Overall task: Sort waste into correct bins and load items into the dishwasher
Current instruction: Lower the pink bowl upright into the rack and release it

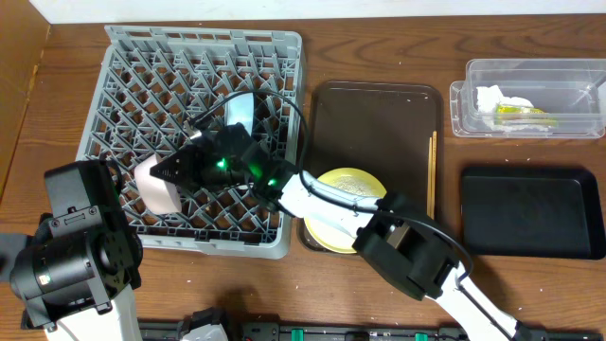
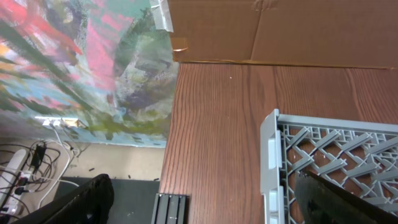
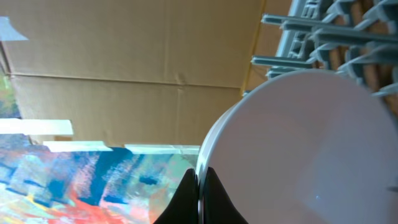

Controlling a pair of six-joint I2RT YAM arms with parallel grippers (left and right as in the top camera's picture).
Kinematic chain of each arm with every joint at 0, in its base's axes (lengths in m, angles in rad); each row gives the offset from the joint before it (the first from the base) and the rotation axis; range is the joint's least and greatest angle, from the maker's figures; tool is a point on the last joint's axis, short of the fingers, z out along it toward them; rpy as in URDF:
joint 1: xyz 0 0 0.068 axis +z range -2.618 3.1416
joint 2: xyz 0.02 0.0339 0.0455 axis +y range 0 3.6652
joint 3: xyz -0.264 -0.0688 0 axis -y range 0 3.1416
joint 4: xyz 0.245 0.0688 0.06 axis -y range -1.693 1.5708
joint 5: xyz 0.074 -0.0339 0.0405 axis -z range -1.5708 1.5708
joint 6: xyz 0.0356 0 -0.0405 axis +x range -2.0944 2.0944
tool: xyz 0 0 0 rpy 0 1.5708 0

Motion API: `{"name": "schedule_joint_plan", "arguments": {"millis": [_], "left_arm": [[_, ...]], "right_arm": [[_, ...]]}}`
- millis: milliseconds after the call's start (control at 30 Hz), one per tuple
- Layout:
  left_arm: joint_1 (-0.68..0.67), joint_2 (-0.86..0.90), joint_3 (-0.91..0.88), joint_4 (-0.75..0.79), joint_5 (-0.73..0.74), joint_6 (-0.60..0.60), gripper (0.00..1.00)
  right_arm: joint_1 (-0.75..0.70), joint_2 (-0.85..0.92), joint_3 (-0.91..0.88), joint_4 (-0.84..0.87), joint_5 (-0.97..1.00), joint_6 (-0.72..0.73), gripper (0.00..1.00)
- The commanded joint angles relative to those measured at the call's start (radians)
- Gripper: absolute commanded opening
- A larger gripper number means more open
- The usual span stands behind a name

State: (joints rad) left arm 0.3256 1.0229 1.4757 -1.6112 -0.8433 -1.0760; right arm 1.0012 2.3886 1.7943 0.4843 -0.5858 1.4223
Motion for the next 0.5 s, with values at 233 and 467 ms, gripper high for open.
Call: {"name": "schedule_joint_plan", "arguments": {"millis": [233,467], "left_arm": [[0.005,-0.001,0.001,-0.059,-0.002,0.002,0.94],[0.005,-0.001,0.001,-0.059,0.000,0.002,0.94]], "right_arm": [[-0.046,0.019,-0.019,-0.218,-0.006,-0.154,0.20],[-0.054,-0.080,-0.019,-0.377,0.085,-0.315,0.29]]}}
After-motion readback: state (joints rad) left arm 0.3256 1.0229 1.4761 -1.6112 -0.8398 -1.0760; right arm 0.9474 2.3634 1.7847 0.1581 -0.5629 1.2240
